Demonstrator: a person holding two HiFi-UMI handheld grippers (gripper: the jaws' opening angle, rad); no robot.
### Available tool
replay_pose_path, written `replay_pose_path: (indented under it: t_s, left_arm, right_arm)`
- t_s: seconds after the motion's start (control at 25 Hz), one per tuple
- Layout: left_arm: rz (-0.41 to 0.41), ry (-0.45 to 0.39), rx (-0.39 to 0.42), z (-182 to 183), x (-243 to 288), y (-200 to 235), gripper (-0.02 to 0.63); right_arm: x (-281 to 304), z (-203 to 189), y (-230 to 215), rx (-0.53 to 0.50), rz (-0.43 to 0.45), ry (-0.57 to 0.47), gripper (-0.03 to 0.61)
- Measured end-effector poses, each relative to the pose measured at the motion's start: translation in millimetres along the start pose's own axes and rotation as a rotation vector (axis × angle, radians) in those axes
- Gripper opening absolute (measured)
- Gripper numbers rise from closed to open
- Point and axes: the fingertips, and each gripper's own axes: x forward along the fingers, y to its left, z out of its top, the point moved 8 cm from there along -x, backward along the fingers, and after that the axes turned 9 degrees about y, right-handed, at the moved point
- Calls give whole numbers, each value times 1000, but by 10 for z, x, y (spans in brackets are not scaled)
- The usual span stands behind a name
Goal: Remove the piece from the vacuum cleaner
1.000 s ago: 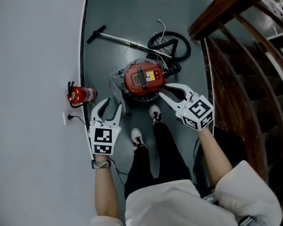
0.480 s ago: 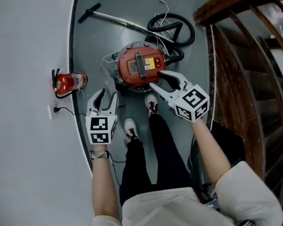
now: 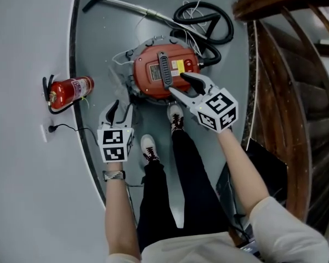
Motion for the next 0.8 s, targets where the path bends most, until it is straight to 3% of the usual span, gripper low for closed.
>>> replay_pose_path:
  t_s: [0.24,0.48,0.8]
  left_arm:
    - [-7,27,7,-116,286,13,172]
    - [62,66,42,-309,564,26,172]
    - [69,71,-14,-397,771,-45,171]
  right_arm:
    - [290,-226,-113,1,-9,32,231]
    - [532,-398,-158,-8,11,41,239]
    - [749,-555,-191,-25,19,81,241]
